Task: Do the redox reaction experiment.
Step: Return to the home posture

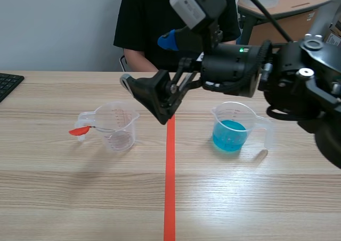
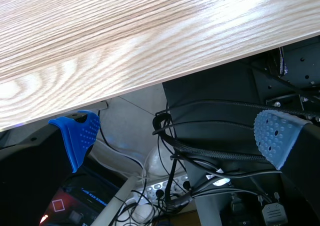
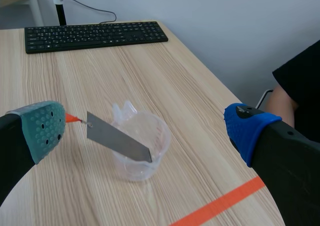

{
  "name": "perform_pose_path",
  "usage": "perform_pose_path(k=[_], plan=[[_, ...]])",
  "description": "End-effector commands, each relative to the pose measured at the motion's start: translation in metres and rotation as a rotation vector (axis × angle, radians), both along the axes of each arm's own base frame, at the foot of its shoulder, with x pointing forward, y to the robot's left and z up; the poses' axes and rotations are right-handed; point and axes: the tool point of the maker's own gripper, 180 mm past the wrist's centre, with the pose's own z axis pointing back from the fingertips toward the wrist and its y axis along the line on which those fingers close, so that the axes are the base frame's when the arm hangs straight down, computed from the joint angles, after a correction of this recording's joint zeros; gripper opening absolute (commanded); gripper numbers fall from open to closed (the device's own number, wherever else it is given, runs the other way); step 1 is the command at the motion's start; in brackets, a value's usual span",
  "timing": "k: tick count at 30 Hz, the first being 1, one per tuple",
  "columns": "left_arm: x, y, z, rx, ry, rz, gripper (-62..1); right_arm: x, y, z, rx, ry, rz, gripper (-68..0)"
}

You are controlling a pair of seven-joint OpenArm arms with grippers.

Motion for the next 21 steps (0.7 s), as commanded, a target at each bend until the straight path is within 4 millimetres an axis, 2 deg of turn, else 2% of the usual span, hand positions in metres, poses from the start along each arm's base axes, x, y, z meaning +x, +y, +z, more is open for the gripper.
perform_pose_path(k=[1, 4, 7, 13, 17, 21], plan=[[0.002, -0.002, 0.003, -0.002, -0.015, -0.007, 1.4, -0.005, -0.010, 0.009, 0.013, -0.015, -0.007, 0.4], [0.013, -0.004, 0.013, -0.001, -0.054, -0.033, 1.4, -0.024, -0.025, 0.002, -0.013, 0.017, -0.012, 0.4], [0.034, -0.002, 0.031, 0.010, -0.115, -0.074, 1.4, -0.043, -0.038, 0.000, -0.028, 0.041, -0.019, 0.4], [0.088, -0.014, 0.090, -0.001, -0.309, -0.167, 1.4, -0.082, -0.061, -0.004, -0.054, 0.129, -0.003, 0.4], [0.118, -0.028, 0.131, -0.010, -0.431, -0.230, 1.4, -0.096, -0.077, -0.008, -0.082, 0.186, -0.018, 0.4], [0.143, -0.033, 0.146, -0.007, -0.476, -0.287, 1.4, -0.101, -0.091, -0.013, -0.104, 0.221, -0.050, 0.4]])
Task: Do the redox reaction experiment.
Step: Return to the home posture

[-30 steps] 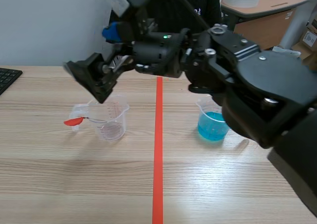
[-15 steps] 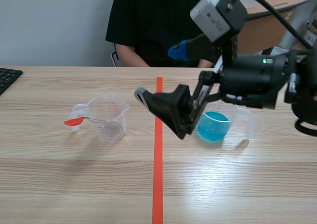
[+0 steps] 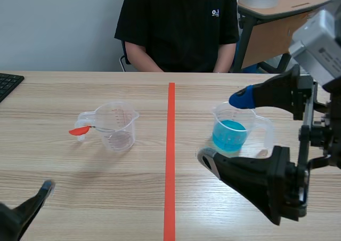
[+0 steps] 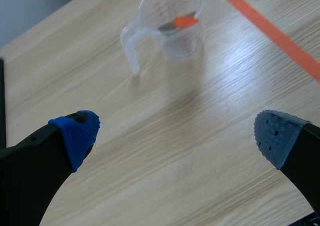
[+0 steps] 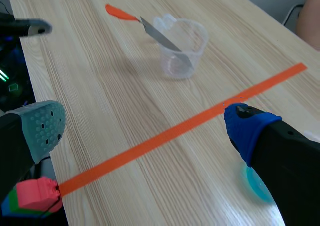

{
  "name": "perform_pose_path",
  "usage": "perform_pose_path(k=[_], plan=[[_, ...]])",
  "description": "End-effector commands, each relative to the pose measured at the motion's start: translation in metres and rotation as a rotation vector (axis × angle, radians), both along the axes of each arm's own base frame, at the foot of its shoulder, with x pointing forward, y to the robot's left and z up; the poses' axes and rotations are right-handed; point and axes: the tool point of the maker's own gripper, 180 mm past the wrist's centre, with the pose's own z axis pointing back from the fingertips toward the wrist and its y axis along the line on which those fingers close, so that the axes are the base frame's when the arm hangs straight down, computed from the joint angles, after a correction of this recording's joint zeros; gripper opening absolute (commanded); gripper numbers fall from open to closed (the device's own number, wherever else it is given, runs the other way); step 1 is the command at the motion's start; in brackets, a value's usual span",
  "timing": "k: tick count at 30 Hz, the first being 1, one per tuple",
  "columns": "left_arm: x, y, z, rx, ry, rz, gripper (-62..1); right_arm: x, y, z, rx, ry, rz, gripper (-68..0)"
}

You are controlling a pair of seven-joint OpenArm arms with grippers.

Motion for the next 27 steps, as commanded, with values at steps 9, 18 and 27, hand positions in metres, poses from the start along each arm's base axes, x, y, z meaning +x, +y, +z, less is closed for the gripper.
perform_pose_path(k=[9, 18, 27], plan=[[0.050, 0.000, 0.035, -0.022, -0.108, -0.049, 1.4, 0.008, -0.026, 0.009, -0.015, -0.032, -0.076, 0.4], [0.063, -0.003, 0.057, -0.095, -0.150, -0.078, 1.4, 0.020, -0.036, 0.018, -0.040, -0.077, -0.103, 0.4], [0.061, -0.010, 0.064, -0.139, -0.190, -0.100, 1.4, 0.020, -0.036, 0.018, -0.032, -0.076, -0.109, 0.4]])
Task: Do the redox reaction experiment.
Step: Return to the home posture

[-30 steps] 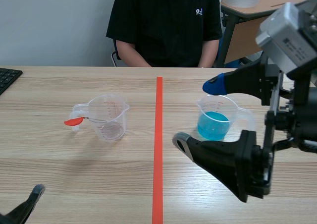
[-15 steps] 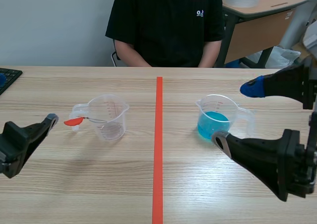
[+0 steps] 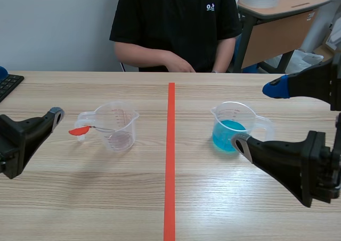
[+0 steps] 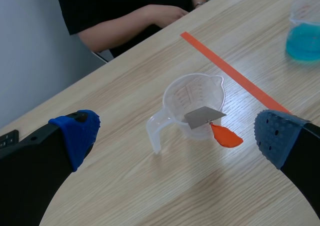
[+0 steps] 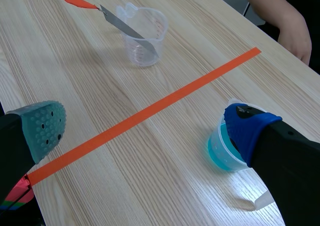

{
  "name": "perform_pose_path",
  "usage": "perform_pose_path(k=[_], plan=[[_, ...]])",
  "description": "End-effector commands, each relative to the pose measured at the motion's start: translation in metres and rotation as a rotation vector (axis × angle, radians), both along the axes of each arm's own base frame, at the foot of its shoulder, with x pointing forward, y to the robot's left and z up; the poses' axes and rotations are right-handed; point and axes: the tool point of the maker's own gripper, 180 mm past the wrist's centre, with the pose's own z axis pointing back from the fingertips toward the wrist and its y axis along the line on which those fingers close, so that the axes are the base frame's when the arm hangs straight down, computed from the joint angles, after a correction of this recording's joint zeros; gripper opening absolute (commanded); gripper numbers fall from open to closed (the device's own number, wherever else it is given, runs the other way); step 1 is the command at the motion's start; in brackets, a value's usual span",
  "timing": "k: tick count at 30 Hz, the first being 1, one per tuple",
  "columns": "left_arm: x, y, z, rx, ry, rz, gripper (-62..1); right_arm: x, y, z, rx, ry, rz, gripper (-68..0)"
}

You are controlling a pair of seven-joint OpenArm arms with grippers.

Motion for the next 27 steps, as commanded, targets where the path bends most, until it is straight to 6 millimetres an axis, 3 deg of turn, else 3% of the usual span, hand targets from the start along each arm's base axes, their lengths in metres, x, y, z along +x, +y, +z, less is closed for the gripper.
perform_pose_path(k=[1, 11, 27], plan=[[0.001, -0.001, 0.007, -0.017, -0.028, -0.003, 1.4, 0.006, 0.001, 0.011, 0.025, -0.032, -0.004, 0.4], [-0.009, -0.014, 0.015, -0.055, -0.093, -0.070, 1.4, 0.006, 0.001, 0.004, 0.025, -0.005, -0.037, 0.4], [-0.019, -0.022, 0.010, -0.056, -0.073, -0.126, 1.4, 0.012, 0.002, 0.009, 0.087, -0.019, -0.096, 0.4]])
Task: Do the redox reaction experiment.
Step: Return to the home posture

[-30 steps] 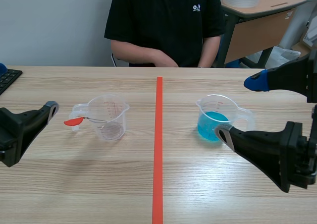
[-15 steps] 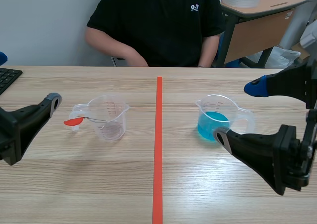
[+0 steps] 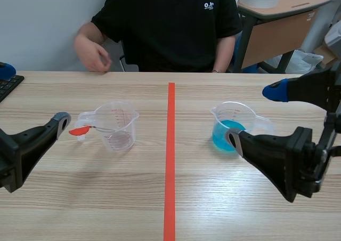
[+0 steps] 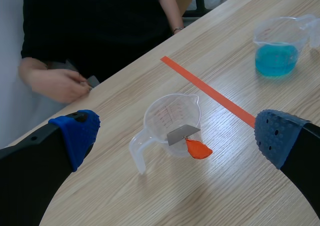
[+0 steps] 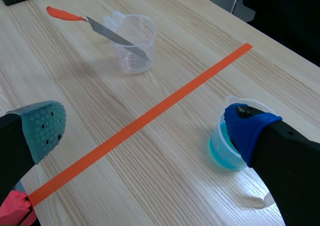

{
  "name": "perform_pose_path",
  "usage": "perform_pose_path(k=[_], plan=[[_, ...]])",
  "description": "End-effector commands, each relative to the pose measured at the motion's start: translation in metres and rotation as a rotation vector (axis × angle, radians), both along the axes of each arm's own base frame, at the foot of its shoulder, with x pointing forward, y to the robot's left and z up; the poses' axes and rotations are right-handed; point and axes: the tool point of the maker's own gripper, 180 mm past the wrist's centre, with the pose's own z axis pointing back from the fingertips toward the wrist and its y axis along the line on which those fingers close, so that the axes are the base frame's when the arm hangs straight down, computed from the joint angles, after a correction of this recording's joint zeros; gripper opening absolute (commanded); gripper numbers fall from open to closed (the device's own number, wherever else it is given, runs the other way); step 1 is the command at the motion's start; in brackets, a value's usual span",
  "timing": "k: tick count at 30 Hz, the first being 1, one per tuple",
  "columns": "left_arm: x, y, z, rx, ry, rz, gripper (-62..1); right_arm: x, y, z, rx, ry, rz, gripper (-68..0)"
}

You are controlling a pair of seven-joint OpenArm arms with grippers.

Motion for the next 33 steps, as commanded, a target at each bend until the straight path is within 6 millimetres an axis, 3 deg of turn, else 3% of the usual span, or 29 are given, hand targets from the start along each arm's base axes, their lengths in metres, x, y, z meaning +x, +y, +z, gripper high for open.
perform_pose_path(k=[1, 26, 33], plan=[[-0.003, -0.003, 0.003, -0.019, -0.011, -0.017, 1.4, 0.006, 0.001, 0.013, 0.033, -0.039, -0.009, 0.4], [-0.003, -0.003, 0.001, -0.016, -0.001, -0.009, 1.4, 0.006, 0.002, 0.010, 0.026, -0.054, -0.023, 0.4], [-0.003, 0.004, -0.016, 0.039, 0.078, 0.020, 1.4, 0.006, 0.002, 0.010, 0.026, -0.054, -0.023, 0.4]])
